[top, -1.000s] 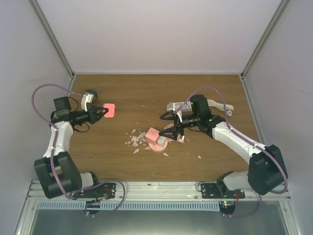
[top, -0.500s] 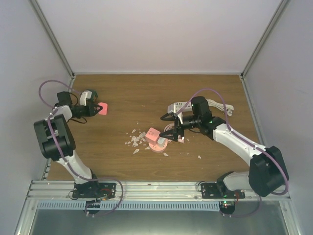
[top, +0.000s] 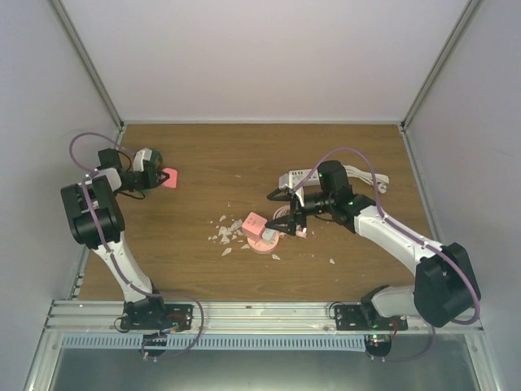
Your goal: Pull the plug off the socket
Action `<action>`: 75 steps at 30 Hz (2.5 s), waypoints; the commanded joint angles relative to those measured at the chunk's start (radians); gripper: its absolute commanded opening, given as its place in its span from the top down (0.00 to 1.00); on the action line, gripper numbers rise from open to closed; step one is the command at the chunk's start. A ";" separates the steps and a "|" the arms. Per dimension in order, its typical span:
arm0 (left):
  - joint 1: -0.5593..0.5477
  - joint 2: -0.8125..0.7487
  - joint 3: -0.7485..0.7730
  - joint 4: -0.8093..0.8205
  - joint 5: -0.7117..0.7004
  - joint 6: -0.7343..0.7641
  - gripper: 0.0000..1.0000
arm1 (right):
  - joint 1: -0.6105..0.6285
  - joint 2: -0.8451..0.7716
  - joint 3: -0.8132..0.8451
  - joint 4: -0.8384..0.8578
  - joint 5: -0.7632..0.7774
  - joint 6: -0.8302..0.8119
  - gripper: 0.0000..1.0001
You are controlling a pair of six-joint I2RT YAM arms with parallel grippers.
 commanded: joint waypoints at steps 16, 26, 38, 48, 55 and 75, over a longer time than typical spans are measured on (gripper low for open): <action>-0.005 0.012 0.019 0.046 -0.086 -0.040 0.56 | -0.004 0.005 -0.004 0.012 -0.027 -0.024 0.00; -0.011 -0.087 -0.031 0.081 -0.170 -0.004 0.50 | -0.004 -0.003 -0.005 0.012 -0.028 -0.022 0.00; -0.060 -0.163 -0.068 0.056 -0.187 0.087 0.49 | -0.004 -0.013 -0.004 -0.001 0.005 -0.046 0.00; -0.191 -0.330 -0.105 -0.100 -0.135 0.299 0.42 | -0.004 -0.068 0.007 -0.114 0.169 -0.226 0.00; -0.388 -0.485 -0.185 -0.137 -0.156 0.393 0.39 | -0.004 -0.118 -0.039 -0.211 0.281 -0.386 0.02; -0.778 -0.480 -0.199 -0.159 -0.200 0.497 0.31 | 0.068 -0.037 -0.183 -0.081 0.368 -0.181 0.13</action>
